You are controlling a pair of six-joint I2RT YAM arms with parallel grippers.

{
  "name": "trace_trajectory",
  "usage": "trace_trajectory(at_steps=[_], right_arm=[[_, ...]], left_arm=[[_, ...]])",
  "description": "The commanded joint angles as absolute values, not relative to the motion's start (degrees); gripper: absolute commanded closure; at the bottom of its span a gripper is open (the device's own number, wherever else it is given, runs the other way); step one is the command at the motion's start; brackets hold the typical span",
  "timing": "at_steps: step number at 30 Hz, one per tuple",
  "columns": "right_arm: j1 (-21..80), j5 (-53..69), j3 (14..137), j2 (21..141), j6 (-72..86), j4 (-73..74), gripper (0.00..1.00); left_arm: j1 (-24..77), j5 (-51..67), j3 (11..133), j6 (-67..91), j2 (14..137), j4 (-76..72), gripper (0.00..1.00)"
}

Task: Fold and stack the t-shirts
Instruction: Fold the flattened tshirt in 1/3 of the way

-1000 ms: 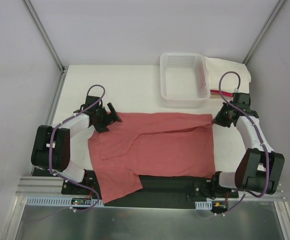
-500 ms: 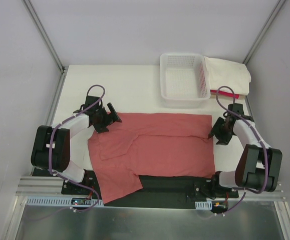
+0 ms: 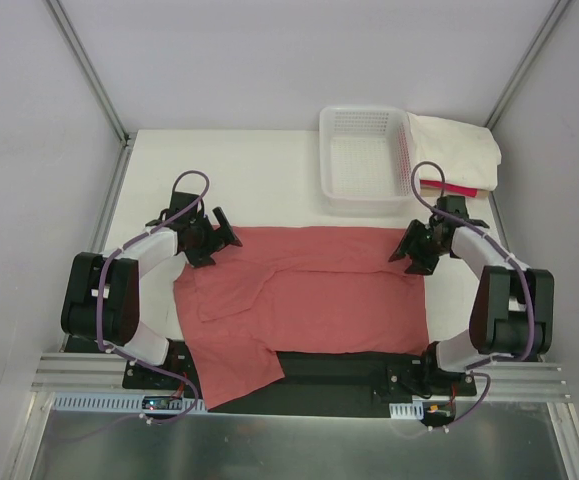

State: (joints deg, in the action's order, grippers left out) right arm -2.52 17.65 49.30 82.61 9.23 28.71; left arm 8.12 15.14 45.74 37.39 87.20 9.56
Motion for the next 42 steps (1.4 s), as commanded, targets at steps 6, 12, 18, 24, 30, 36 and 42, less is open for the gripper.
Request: trace_trajectory(at_steps=[6,12,18,24,30,36,42], right_arm=[[-4.0,10.7,56.6,98.9,9.3,27.8,0.41],[-4.5,9.3,64.8,103.3,8.8,30.2,0.41],[-4.7,10.4,69.3,107.9,8.4,31.9,0.40],[-4.9,10.5,70.8,109.2,8.0,31.6,0.40],[-4.8,11.3,69.5,103.6,7.7,31.7,0.26],[-4.8,9.1,63.2,87.9,8.1,33.2,0.03],[-4.7,3.4,51.4,68.7,9.5,35.6,0.03]], left_arm=[[6.9,11.4,48.8,35.9,91.2,12.6,0.01],[6.2,11.0,56.1,36.1,99.2,12.7,0.01],[5.2,11.6,61.1,36.2,104.0,13.5,0.01],[4.7,10.5,63.6,34.6,104.9,14.6,0.01],[4.7,12.5,63.3,34.1,99.9,15.5,0.01],[5.7,14.3,56.6,34.8,82.3,17.5,0.01],[14.2,8.1,46.1,40.1,61.2,24.9,0.01]])
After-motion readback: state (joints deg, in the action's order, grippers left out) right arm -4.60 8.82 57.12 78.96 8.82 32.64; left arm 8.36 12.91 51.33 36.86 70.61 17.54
